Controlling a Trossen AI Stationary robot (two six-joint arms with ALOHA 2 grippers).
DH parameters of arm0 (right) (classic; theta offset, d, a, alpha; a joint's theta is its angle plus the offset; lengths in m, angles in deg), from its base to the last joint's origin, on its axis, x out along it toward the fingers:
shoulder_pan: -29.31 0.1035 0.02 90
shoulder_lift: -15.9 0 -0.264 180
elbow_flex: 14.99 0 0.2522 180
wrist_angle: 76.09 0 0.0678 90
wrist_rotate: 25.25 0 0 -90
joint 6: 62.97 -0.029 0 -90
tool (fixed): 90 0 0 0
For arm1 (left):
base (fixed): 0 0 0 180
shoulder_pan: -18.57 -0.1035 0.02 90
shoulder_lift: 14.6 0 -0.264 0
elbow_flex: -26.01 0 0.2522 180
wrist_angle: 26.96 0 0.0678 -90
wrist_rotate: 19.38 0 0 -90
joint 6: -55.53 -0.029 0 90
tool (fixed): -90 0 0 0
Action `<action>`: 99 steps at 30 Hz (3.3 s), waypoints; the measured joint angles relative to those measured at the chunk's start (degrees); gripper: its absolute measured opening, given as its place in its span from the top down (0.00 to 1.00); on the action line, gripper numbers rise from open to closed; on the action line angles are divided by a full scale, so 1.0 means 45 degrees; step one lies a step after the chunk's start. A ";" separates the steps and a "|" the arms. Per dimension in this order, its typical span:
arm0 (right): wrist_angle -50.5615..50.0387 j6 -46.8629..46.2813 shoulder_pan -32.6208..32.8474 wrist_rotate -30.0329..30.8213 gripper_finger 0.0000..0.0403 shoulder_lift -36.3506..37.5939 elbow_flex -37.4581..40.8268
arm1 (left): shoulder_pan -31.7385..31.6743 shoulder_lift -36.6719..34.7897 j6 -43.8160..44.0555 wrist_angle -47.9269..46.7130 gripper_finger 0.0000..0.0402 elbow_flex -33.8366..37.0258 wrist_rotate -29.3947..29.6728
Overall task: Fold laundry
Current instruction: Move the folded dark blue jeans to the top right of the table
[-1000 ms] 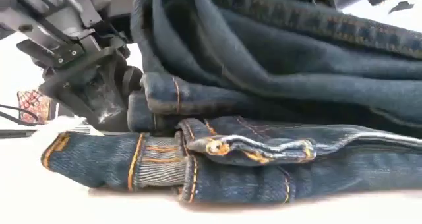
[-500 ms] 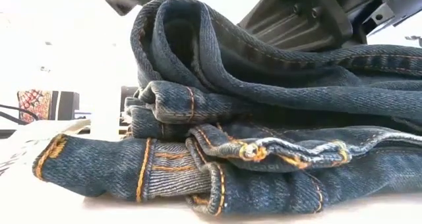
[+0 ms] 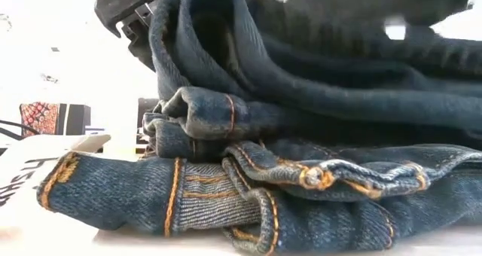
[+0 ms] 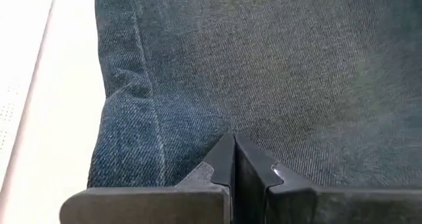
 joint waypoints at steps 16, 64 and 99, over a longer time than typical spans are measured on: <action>0.3357 0.0590 -0.0789 -0.0544 0.58 -0.2329 -0.1113 | 0.0025 -0.0243 -0.0955 -0.0841 1.00 -0.0005 -0.2021; 0.2635 0.0605 -0.1507 -0.1057 0.70 -0.1219 0.0128 | 0.1479 -0.5180 0.3624 0.3029 1.00 0.7038 0.0350; 0.0556 -0.5390 -0.1517 0.0072 0.70 -0.1328 0.0067 | 0.3172 -0.2594 0.2761 0.9660 1.00 0.7217 -0.5276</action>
